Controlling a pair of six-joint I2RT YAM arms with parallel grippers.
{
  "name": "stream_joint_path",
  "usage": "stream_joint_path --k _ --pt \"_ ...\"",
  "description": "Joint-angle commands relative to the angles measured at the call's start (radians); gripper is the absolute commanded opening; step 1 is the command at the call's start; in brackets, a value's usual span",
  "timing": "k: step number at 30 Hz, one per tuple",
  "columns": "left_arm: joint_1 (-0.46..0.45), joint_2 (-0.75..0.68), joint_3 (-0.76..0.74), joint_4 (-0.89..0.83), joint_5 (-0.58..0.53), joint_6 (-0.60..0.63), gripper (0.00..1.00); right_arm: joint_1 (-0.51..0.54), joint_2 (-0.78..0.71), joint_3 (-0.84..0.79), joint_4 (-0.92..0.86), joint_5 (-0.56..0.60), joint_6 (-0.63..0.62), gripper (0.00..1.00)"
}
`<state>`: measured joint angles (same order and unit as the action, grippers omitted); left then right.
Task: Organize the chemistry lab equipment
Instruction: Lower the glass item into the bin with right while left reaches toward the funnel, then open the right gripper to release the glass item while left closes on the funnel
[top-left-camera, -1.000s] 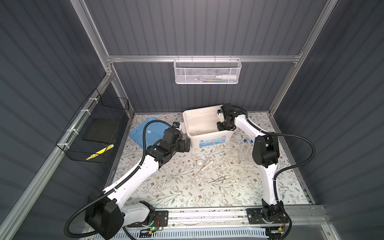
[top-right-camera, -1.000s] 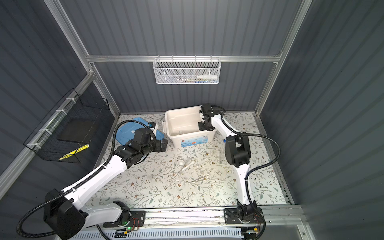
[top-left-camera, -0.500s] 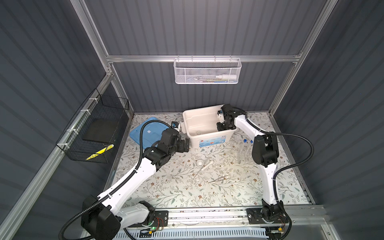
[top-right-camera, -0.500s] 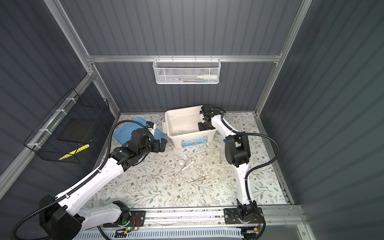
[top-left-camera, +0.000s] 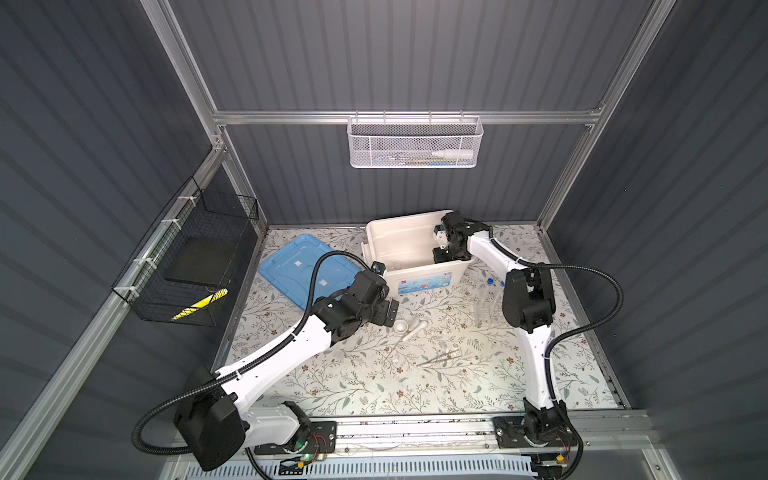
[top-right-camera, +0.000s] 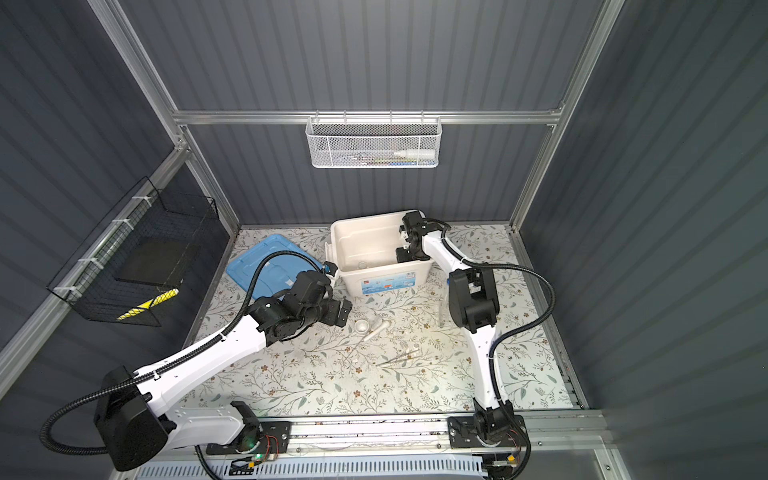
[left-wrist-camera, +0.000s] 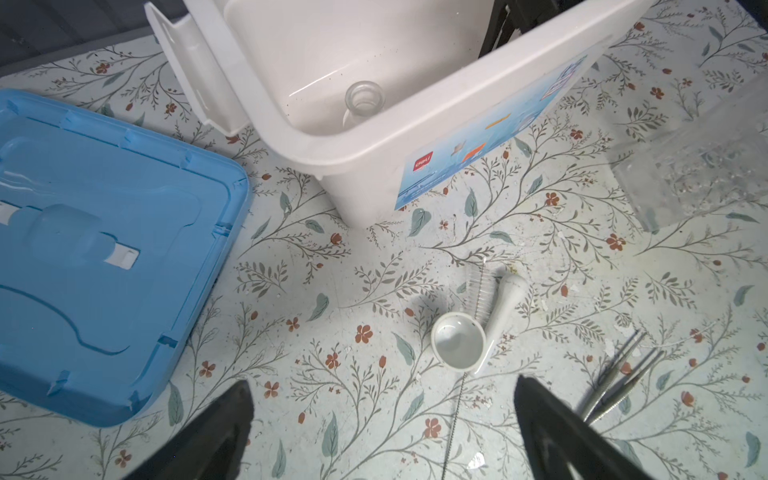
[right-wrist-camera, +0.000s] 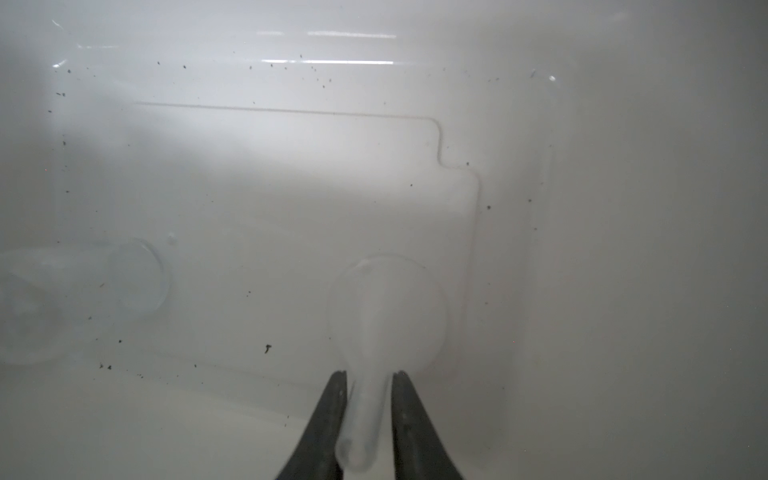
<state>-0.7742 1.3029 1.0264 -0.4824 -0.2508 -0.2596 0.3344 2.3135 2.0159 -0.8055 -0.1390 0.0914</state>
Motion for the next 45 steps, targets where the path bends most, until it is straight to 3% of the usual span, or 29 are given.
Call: stream_joint_path --k 1,4,8,21,29,36,45 --pt "-0.025 0.042 0.006 -0.037 0.028 -0.021 0.99 -0.003 -0.001 -0.011 -0.045 0.001 0.002 0.27" --pt "-0.046 0.083 0.012 -0.053 0.023 -0.033 1.0 -0.003 -0.008 -0.016 -0.042 -0.003 0.005 0.37" --pt "-0.068 0.126 0.015 -0.051 0.034 -0.055 0.99 -0.003 -0.028 -0.025 -0.029 -0.002 0.01 0.41" --pt "-0.088 0.252 0.027 0.002 0.087 -0.113 0.99 -0.005 -0.156 -0.101 0.059 -0.044 0.049 0.7" --pt "-0.089 0.309 0.035 0.03 0.102 -0.132 0.95 -0.005 -0.246 -0.159 0.108 -0.06 0.073 0.79" --pt "-0.089 0.346 0.04 0.057 0.11 -0.13 0.92 -0.005 -0.356 -0.261 0.192 -0.054 0.07 0.99" --pt "-0.089 0.379 0.053 0.079 0.113 -0.132 0.82 -0.011 -0.505 -0.408 0.319 -0.035 0.095 0.99"
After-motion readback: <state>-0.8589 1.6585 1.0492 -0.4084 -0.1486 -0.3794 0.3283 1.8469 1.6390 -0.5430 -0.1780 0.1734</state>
